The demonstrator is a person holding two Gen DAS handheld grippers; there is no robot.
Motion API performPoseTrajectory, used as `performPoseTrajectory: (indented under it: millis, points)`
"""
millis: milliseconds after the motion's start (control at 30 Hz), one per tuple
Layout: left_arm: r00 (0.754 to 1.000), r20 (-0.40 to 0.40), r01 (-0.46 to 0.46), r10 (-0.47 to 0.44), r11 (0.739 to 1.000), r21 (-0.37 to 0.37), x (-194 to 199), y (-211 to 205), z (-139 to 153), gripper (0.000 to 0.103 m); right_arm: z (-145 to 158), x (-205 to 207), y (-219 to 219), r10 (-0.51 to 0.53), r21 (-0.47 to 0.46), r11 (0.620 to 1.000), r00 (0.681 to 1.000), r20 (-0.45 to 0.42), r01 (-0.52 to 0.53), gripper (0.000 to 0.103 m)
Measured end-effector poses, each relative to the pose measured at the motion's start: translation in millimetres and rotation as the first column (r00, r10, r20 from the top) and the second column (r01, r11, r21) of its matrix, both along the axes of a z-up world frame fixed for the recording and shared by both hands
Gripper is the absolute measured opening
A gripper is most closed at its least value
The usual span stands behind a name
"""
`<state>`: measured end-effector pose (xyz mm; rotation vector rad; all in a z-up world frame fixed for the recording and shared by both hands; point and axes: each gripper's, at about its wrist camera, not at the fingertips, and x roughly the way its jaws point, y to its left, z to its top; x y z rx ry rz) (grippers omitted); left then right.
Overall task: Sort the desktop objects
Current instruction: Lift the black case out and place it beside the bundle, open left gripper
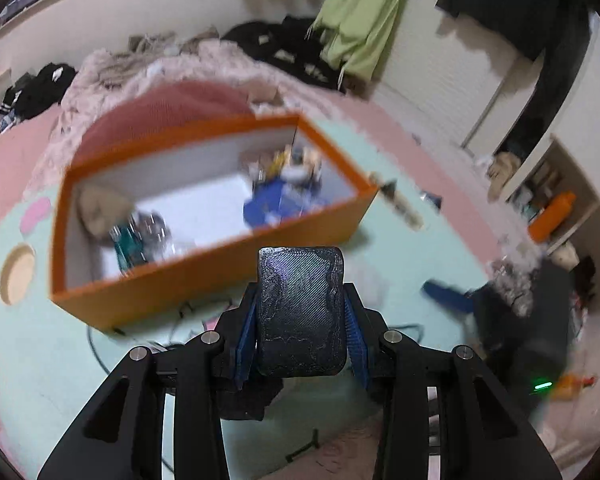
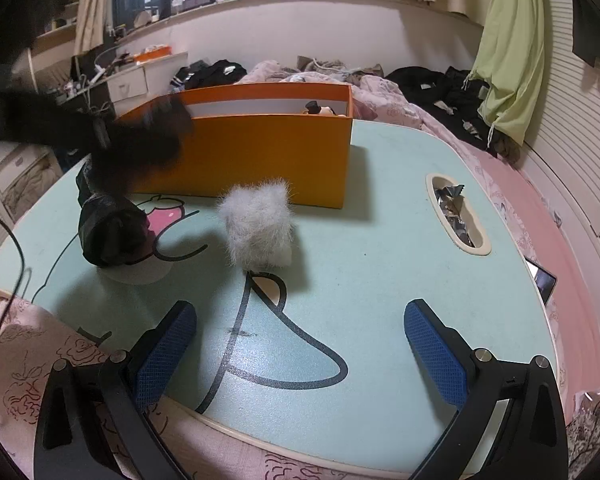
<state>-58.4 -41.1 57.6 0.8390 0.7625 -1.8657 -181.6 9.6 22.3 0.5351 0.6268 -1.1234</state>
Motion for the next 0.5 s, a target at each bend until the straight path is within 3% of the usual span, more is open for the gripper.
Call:
performPoseTrajectory:
  millis: [133, 300, 367, 433, 500]
  points:
    - [0.999, 0.024, -0.028, 0.028, 1.0, 0.001, -3, 1, -17, 0.041, 0, 0, 0, 0.0, 0.0, 1.0, 1.0, 0.0, 0.0, 0.103]
    - [0.997, -0.005, -0.079, 0.079, 0.989, -0.122, 11, 23, 7, 0.061, -1, 0, 0, 0.0, 0.0, 1.0, 1.0, 0.0, 0.0, 0.103]
    - [0.995, -0.034, -0.097, 0.093, 0.982, -0.162, 21, 40, 20, 0.076, -1, 0, -1, 0.0, 0.001, 1.0, 1.0, -0.001, 0.0, 0.103]
    - [0.994, -0.024, -0.111, 0.108, 0.974, -0.199, 28, 58, 25, 0.083, -1, 0, -1, 0.0, 0.001, 1.0, 1.0, -0.001, 0.0, 0.103]
    - [0.99, 0.035, -0.126, 0.136, 0.968, -0.215, 34, 74, 21, 0.083, -1, 0, -1, 0.0, 0.001, 1.0, 1.0, -0.001, 0.0, 0.103]
